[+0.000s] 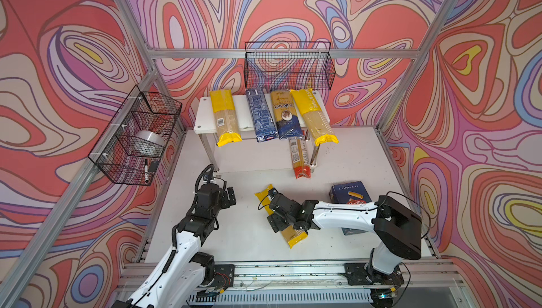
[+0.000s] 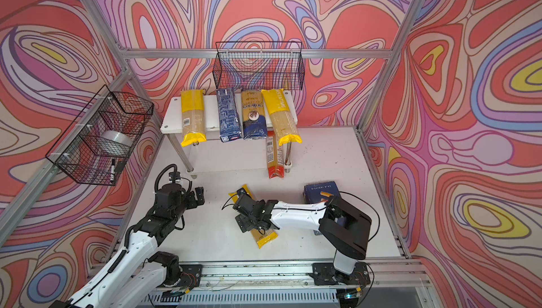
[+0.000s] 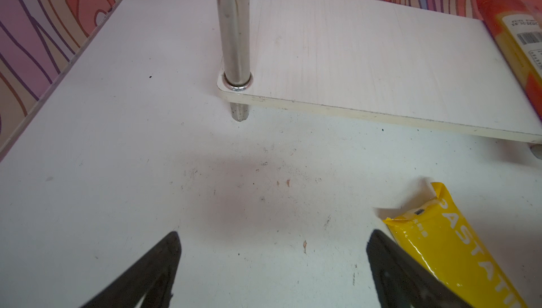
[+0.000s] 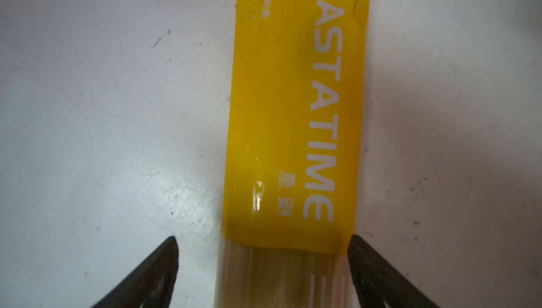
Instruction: Place and organize the pasta boxes and bags onto the shelf
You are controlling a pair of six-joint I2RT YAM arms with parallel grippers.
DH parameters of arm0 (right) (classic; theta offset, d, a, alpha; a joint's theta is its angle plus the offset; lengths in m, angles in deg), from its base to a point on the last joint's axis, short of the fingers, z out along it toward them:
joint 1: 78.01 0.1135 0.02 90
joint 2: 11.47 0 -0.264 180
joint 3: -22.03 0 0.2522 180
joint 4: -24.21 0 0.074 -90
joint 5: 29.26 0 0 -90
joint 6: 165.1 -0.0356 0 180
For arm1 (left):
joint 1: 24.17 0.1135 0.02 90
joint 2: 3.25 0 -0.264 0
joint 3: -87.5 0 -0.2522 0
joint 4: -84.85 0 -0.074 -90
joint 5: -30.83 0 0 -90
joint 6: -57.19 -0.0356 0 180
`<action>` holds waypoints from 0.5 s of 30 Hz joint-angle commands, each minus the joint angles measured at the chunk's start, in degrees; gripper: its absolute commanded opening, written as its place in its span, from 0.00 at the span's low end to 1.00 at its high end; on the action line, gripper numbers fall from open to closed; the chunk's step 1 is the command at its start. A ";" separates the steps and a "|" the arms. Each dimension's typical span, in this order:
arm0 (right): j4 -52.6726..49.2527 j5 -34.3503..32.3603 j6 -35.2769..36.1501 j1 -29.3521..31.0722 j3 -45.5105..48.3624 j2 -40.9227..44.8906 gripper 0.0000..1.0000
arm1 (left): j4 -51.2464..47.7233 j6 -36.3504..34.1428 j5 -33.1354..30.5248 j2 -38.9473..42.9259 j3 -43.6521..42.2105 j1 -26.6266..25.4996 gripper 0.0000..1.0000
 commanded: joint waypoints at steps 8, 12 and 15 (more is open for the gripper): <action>0.71 0.55 1.83 -0.53 0.56 0.14 0.83 | -0.93 0.31 -0.79 0.26 -0.46 0.52 1.00; -1.33 0.04 1.55 -0.94 -1.56 -2.30 0.55 | -0.93 0.40 -0.79 0.21 -0.46 0.52 1.00; -2.22 -0.03 1.34 -1.01 -2.62 -4.05 0.51 | -0.93 0.40 -0.83 0.26 -0.47 0.52 1.00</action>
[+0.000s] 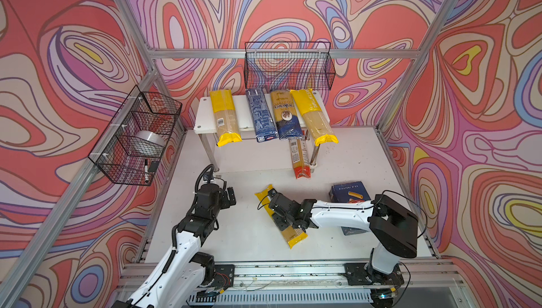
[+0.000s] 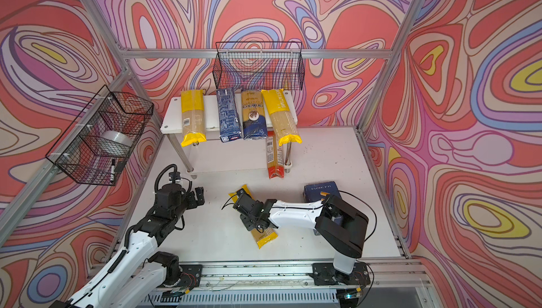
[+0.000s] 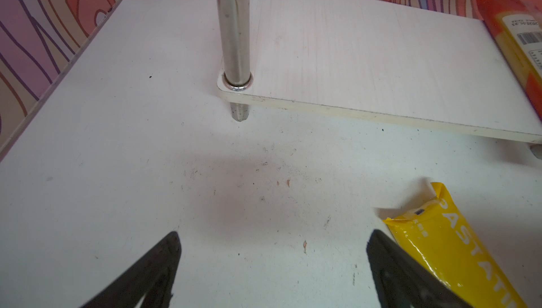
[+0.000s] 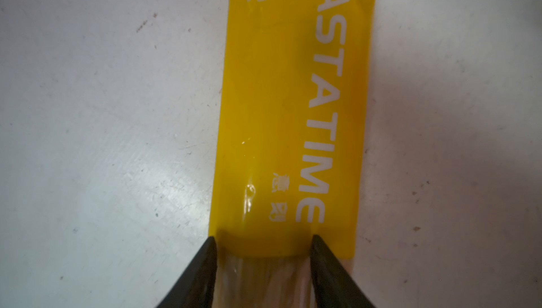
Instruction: Place and organize the pasta boxes and bags onto the shelf
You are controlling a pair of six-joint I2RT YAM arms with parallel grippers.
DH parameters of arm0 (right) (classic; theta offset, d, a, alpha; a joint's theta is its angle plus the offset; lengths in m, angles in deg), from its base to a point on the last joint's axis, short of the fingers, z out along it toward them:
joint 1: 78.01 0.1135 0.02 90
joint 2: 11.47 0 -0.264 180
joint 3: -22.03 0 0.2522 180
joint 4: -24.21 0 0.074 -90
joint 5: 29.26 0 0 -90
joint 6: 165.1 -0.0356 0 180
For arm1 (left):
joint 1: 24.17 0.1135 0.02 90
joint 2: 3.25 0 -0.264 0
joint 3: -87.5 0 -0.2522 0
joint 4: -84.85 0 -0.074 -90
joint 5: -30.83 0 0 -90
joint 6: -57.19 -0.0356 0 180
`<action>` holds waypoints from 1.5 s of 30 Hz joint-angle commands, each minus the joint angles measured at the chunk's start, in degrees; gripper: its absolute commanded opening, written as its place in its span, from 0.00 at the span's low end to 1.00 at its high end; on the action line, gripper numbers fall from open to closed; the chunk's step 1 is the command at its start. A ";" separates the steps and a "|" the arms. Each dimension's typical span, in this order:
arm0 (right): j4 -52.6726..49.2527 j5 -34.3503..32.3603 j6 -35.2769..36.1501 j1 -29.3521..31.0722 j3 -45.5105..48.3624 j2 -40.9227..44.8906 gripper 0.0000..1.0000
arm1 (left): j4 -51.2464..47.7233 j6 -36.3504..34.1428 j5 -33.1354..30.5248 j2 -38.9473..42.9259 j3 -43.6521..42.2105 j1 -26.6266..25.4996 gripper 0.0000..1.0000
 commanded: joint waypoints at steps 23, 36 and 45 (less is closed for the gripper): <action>-9.34 -1.25 -0.36 -1.35 -7.71 -6.14 0.89 | -0.84 0.23 -0.55 -0.18 -0.28 0.53 1.00; -11.66 5.30 -0.83 -2.24 -10.45 -8.94 0.98 | -0.75 0.22 -0.37 -0.10 -0.34 0.60 1.00; -11.83 5.78 -1.48 -2.41 -10.19 -10.44 0.96 | -0.75 0.14 -0.26 -0.05 -0.34 0.60 1.00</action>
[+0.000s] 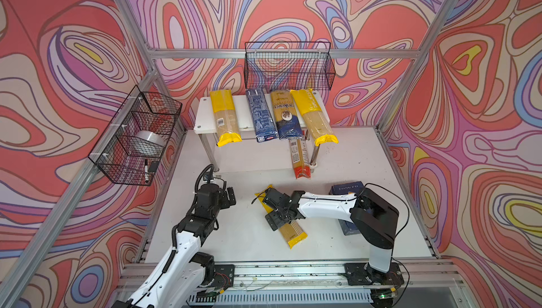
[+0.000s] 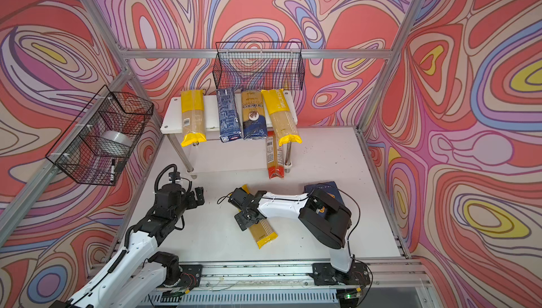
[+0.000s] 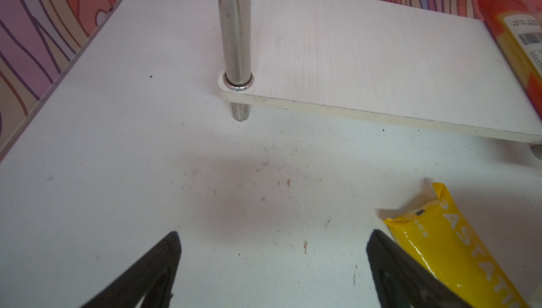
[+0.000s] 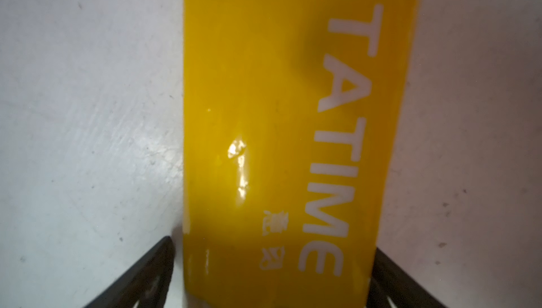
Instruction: Place and organize the pasta boxes and bags onto the shelf
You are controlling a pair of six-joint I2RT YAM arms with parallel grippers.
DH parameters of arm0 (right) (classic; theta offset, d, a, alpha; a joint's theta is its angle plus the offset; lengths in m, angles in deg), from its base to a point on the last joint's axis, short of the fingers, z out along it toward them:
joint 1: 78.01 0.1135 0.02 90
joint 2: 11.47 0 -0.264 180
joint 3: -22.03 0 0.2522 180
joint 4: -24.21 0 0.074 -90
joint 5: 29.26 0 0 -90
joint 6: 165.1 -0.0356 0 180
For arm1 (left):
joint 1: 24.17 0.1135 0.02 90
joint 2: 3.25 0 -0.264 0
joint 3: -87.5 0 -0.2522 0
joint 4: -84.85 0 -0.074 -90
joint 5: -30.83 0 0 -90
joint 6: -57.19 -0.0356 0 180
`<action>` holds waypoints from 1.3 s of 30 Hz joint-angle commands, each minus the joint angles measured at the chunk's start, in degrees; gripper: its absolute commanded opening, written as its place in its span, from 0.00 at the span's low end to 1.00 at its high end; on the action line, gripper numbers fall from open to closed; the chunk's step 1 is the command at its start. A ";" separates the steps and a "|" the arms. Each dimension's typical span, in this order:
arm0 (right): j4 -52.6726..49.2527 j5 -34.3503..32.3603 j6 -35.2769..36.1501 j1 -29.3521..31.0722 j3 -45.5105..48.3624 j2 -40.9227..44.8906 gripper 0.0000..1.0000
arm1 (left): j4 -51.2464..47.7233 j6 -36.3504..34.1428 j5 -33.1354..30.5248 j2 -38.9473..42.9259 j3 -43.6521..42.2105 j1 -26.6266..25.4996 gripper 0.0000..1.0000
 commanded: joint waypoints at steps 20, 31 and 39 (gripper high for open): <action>4.84 0.46 -2.29 -0.11 1.45 1.04 0.61 | -0.75 0.08 -0.14 0.12 -0.43 0.34 1.00; 7.22 0.98 -3.98 -0.06 2.36 4.10 0.16 | -0.66 0.11 -0.05 0.64 -0.69 0.38 1.00; 13.80 0.42 -5.86 -0.11 6.02 11.05 0.00 | -0.66 0.07 0.14 0.65 -0.69 0.34 1.00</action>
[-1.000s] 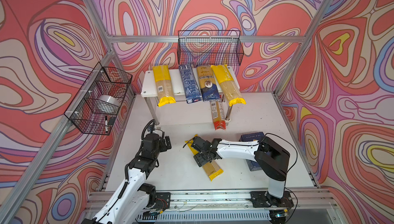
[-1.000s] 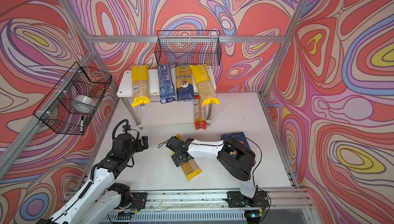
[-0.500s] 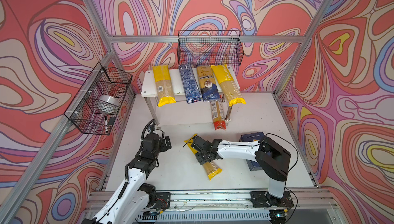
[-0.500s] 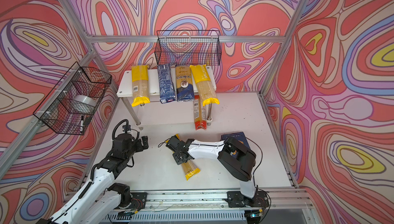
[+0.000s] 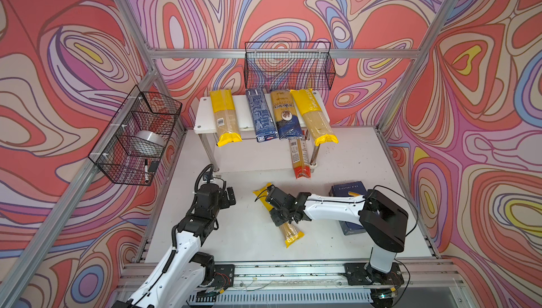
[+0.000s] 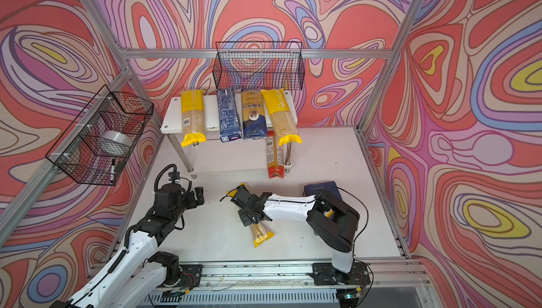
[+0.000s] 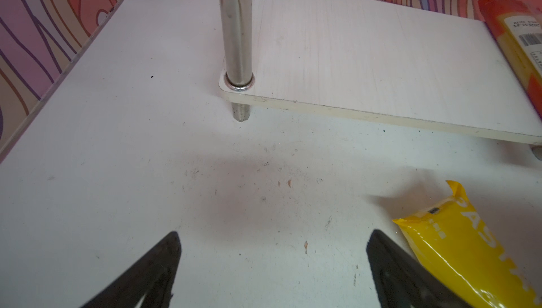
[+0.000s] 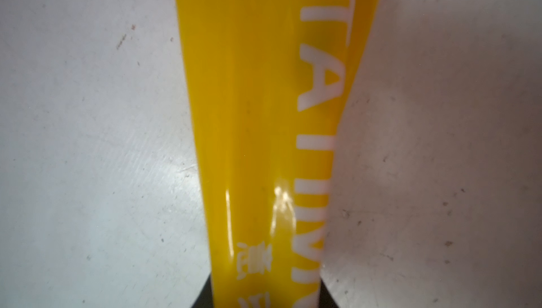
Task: Place and organize the pasta boxes and bags onto the shelf
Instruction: 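Lift the yellow PASTA TIME bag off the table with the right gripper, then carry the yellow bag with the right gripper beside the red-and-white bag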
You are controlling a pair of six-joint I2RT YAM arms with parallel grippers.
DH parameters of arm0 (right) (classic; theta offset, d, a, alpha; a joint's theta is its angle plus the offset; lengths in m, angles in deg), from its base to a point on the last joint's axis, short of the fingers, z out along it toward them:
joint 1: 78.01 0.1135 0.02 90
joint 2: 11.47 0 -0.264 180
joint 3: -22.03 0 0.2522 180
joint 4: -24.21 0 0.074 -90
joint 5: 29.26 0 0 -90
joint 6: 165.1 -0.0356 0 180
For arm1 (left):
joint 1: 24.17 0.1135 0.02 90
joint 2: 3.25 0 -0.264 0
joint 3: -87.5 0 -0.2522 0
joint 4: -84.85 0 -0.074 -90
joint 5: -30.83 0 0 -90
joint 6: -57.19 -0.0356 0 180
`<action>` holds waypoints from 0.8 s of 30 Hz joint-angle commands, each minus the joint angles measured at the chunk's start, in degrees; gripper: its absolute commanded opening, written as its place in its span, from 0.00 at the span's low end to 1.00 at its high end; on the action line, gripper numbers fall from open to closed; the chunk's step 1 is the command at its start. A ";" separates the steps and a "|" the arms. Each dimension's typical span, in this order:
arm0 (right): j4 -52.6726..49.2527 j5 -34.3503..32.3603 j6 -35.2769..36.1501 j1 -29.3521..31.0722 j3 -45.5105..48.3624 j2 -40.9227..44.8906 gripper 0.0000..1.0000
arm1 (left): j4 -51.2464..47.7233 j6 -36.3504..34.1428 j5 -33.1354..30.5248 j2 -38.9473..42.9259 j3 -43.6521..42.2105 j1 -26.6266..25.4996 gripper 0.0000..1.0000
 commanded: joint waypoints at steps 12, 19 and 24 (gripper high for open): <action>8.69 -5.28 -3.06 -0.57 2.62 12.33 0.00 | -0.60 -0.06 0.29 1.04 -0.87 0.37 1.00; 7.88 -6.90 -3.02 -2.34 -0.12 12.82 0.00 | -0.44 -0.15 0.59 0.96 -0.93 0.41 1.00; 7.60 -5.18 -1.32 -5.21 -3.94 11.14 0.00 | -0.34 -0.19 0.80 0.93 -0.87 0.40 1.00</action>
